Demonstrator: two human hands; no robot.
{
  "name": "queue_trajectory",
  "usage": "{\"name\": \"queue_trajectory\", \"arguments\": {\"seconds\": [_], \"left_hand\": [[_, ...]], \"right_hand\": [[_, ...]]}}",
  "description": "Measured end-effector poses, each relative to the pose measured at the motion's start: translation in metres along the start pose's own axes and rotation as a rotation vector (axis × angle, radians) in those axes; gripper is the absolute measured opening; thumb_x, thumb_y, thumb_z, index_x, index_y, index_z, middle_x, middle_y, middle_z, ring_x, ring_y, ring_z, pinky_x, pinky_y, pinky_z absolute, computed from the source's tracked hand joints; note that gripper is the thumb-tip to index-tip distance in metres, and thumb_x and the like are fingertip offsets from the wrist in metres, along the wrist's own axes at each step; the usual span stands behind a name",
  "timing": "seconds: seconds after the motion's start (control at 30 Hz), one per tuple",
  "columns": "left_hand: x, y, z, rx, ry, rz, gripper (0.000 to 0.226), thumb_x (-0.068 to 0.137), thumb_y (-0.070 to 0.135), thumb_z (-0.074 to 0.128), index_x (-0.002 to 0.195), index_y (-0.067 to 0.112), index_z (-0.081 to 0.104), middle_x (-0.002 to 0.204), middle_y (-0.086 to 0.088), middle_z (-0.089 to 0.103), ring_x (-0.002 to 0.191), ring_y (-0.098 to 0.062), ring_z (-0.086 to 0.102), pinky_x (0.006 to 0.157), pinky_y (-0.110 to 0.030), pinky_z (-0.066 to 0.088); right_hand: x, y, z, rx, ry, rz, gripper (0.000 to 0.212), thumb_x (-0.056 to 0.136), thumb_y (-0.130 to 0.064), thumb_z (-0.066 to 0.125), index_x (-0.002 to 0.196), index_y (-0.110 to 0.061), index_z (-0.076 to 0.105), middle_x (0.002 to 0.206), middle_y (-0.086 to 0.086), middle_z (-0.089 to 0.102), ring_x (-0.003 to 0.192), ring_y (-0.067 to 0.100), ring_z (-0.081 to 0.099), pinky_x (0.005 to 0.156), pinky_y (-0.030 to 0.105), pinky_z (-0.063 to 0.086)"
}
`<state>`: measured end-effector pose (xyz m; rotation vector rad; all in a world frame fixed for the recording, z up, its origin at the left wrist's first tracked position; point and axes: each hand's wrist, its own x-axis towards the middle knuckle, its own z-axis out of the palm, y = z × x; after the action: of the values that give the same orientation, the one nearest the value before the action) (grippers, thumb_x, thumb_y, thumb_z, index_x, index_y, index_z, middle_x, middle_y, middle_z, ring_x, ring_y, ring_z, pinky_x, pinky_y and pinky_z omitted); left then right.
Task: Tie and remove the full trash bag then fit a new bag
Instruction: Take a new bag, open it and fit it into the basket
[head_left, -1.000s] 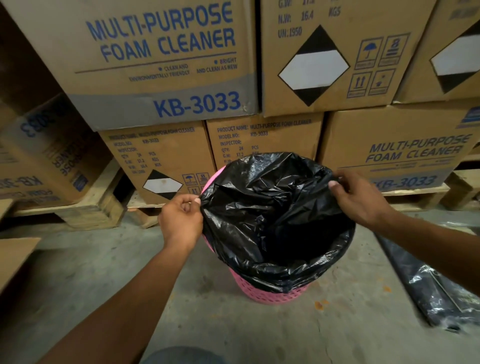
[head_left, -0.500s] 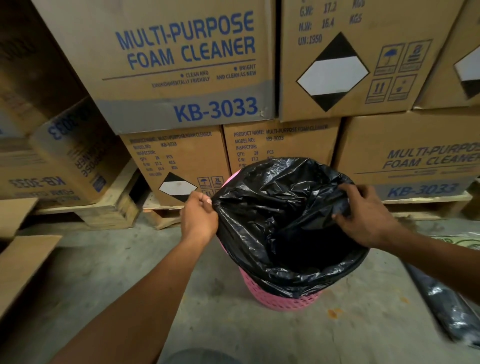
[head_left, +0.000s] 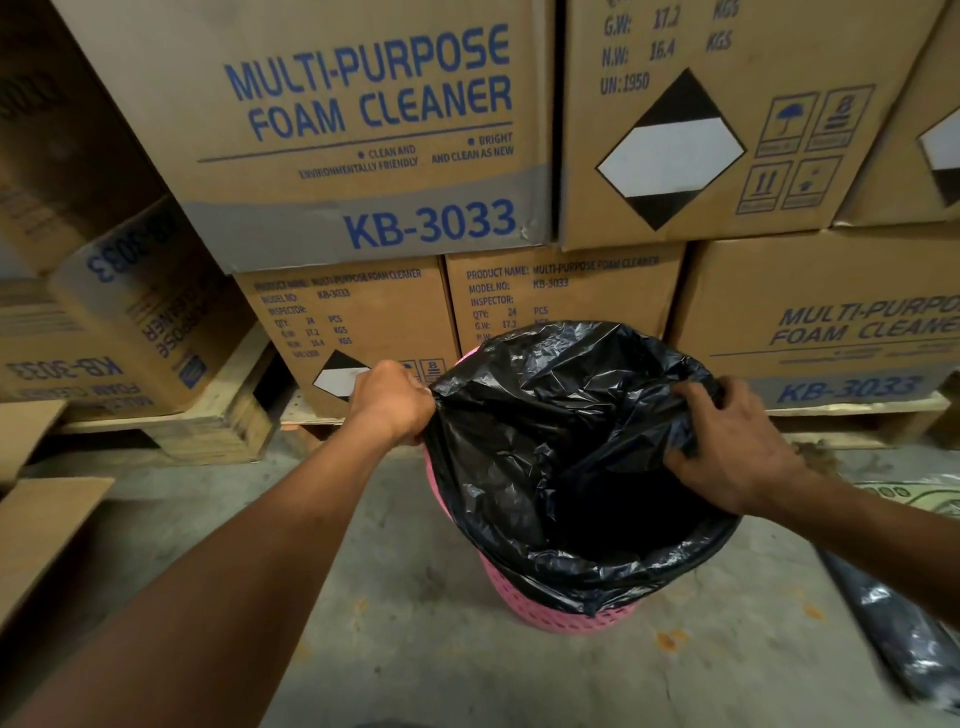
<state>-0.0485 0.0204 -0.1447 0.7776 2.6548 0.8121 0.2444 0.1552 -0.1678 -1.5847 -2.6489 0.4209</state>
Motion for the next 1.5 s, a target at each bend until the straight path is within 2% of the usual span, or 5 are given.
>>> {"name": "queue_trajectory", "arguments": {"seconds": [0.27,0.67,1.1,1.33,1.5], "left_hand": [[-0.014,-0.003,0.018,-0.068,0.203,0.053,0.019,0.096,0.021,0.046,0.100,0.011,0.062,0.101,-0.013,0.066,0.092,-0.034,0.061,0.075,-0.038,0.048],[0.008,0.022,0.009,-0.586,-0.099,-0.138,0.011,0.087,0.008,0.065,0.081,0.016,0.071,0.083,-0.006,0.070,0.084,-0.026,0.067,0.080,-0.035,0.057],[0.015,0.012,0.026,-0.200,0.164,-0.041,0.018,0.091,0.012,0.057,0.086,0.027,0.066,0.098,0.000,0.064,0.090,-0.025,0.062,0.081,-0.038,0.055],[0.033,0.007,0.018,-0.319,-0.050,-0.156,0.021,0.088,0.005,0.058,0.079,0.019,0.069,0.099,-0.009,0.071,0.092,-0.027,0.066,0.087,-0.038,0.058],[0.030,0.005,0.005,-0.375,-0.292,-0.190,0.028,0.099,0.000,0.040,0.094,0.017,0.062,0.076,-0.006,0.058,0.054,-0.015,0.049,0.026,-0.012,0.027]], "right_hand": [[0.000,0.001,0.001,0.061,0.031,-0.005,0.074,0.079,-0.044,0.064,0.143,-0.023,0.032,0.141,0.019,0.031,0.130,0.043,0.037,0.110,0.047,0.038],[0.000,0.004,0.003,0.065,0.039,-0.023,0.077,0.081,-0.052,0.062,0.145,-0.027,0.028,0.142,0.018,0.031,0.131,0.041,0.037,0.110,0.048,0.038],[0.003,0.014,0.008,0.178,0.060,-0.043,0.084,0.083,-0.050,0.065,0.153,-0.030,0.021,0.160,0.012,0.019,0.145,0.038,0.028,0.118,0.044,0.028],[0.003,0.013,0.009,0.183,0.064,-0.050,0.088,0.080,-0.045,0.070,0.152,-0.028,0.024,0.156,0.015,0.024,0.141,0.040,0.033,0.116,0.044,0.031],[0.003,0.012,0.008,0.187,0.062,-0.045,0.088,0.078,-0.044,0.071,0.151,-0.028,0.026,0.154,0.015,0.026,0.139,0.041,0.035,0.116,0.044,0.033]]}}
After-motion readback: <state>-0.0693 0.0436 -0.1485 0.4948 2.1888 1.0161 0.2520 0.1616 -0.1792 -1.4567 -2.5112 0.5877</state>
